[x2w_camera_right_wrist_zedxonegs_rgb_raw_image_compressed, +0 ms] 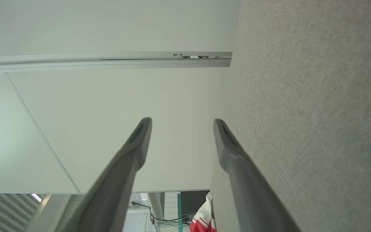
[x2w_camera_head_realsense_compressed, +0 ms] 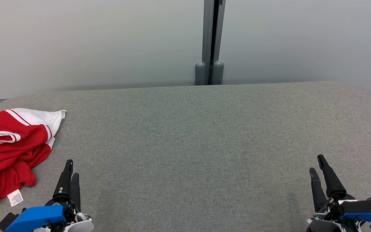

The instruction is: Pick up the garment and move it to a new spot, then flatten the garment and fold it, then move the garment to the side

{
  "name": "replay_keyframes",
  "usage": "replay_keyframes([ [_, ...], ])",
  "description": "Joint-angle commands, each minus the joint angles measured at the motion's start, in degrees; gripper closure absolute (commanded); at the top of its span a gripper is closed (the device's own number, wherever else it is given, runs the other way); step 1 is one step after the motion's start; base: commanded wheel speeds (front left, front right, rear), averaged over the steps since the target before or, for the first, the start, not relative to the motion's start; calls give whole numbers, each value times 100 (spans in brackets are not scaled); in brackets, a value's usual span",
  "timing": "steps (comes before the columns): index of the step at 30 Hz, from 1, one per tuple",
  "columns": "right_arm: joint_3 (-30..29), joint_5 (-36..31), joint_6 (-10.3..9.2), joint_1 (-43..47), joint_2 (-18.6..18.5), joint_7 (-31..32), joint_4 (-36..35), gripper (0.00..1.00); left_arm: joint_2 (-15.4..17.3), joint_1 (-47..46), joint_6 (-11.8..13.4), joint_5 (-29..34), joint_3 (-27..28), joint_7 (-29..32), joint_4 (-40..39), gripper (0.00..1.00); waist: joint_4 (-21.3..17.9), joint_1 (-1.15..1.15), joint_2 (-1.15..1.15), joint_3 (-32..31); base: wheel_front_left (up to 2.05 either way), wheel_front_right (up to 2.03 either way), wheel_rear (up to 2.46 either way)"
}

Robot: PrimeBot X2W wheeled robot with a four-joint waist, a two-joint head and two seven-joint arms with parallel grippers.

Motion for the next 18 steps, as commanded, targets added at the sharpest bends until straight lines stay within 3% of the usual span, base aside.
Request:
replay_keyframes([
  [1,84,7,3,-103,-15,-82,-147,0,31,-122,5,33,-75,-80,-139,0,1,0,0,-1,0,0,0],
  [9,246,-111,4,-69,-22,-311,-247,0,34,-72,89,220,-207,-307,-246,0,7,0,0,-9,0,0,0],
  [18,295,-775,5,-37,-29,-538,-344,0,55,-15,314,1124,-428,-534,-373,0,19,0,0,-24,0,0,0],
])
